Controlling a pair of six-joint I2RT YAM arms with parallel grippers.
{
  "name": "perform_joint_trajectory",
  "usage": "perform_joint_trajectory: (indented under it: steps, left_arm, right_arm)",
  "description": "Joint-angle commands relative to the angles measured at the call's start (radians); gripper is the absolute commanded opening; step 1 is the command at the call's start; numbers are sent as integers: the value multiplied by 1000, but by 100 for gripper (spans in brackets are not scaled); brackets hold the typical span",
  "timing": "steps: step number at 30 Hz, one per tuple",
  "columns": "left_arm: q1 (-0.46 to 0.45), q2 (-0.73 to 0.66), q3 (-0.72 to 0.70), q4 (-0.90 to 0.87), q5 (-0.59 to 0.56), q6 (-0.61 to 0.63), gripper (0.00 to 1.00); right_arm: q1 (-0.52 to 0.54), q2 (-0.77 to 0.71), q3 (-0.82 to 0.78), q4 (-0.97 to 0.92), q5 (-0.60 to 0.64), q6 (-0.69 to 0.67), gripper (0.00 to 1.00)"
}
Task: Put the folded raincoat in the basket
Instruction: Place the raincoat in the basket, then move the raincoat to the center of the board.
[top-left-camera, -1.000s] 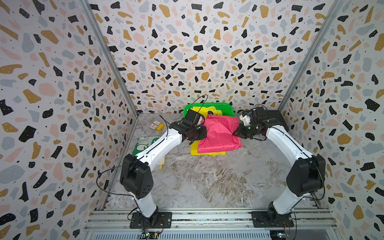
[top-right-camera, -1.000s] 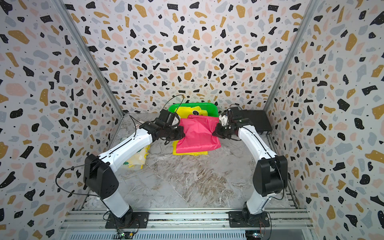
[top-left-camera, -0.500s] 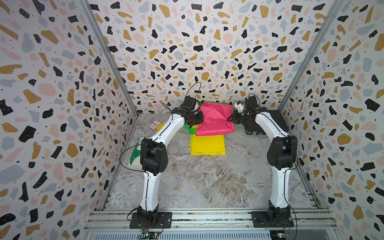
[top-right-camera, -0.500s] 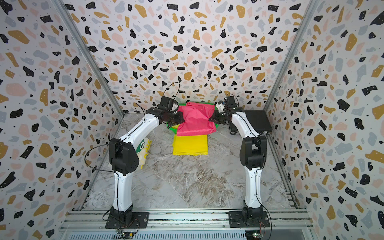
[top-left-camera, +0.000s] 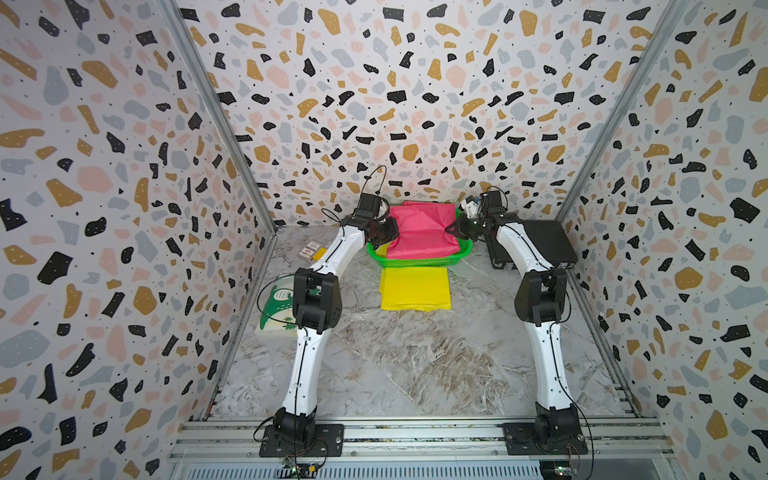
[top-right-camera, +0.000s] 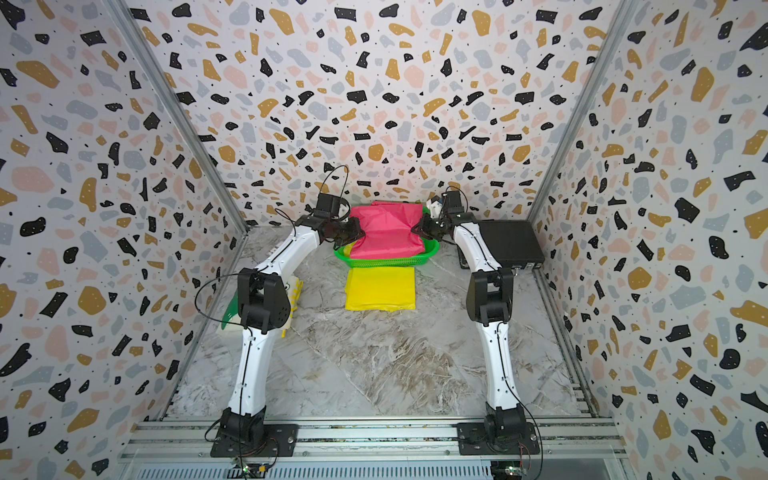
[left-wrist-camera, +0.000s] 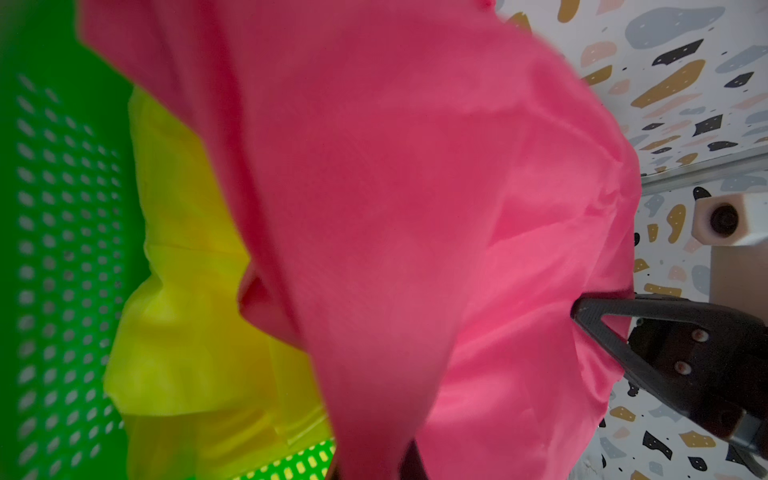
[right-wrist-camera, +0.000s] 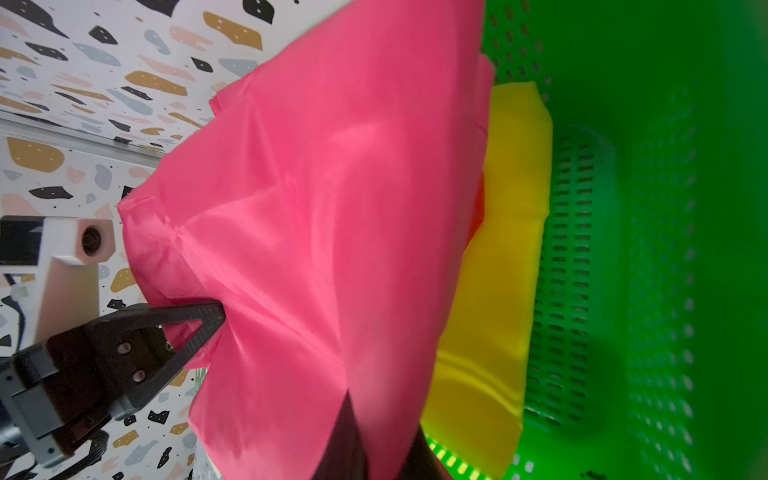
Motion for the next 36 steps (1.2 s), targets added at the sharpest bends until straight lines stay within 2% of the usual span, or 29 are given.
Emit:
perform_joint_trajectory:
  steps: [1, 9, 12, 14, 17, 18, 20, 21, 24, 28, 31, 36]
  left_arm:
    - [29, 35, 76, 59, -13, -17, 0]
    - [50, 95, 77, 137, -31, -41, 0]
    - [55, 108, 90, 129, -36, -36, 0]
    - [58, 106, 90, 118, -39, -26, 1]
    - [61, 98, 104, 82, -35, -2, 26]
    - [61, 92, 111, 67, -36, 9, 42]
    - [61, 75, 117, 35, -51, 29, 65]
    - [61, 64, 120, 22, -59, 40, 76]
    - [61, 28, 122, -2, -61, 68, 100]
    - [61, -25, 114, -35, -49, 80, 100]
    - [61, -93, 58, -32, -50, 79, 100]
    - [59, -214, -121, 123, 19, 21, 100]
  right_arm:
    - [-23, -7, 47, 45, 47, 20, 0]
    - [-29, 63, 48, 114, 40, 36, 1]
    - [-29, 77, 48, 129, 38, 39, 14]
    - [-31, 81, 48, 128, 38, 39, 31]
    - [-32, 68, 49, 113, 35, 33, 43]
    - [-35, 59, 49, 109, 37, 30, 47]
    - [-38, 37, 49, 98, 41, 17, 55]
    - [-40, 22, 49, 88, 46, 6, 56]
    - [-43, -24, 48, 57, 59, -16, 57]
    - [-43, -77, 44, 27, 24, -20, 58]
    - [-42, -114, 37, -14, 17, -30, 56]
    - [-32, -203, -71, -35, 40, -73, 38]
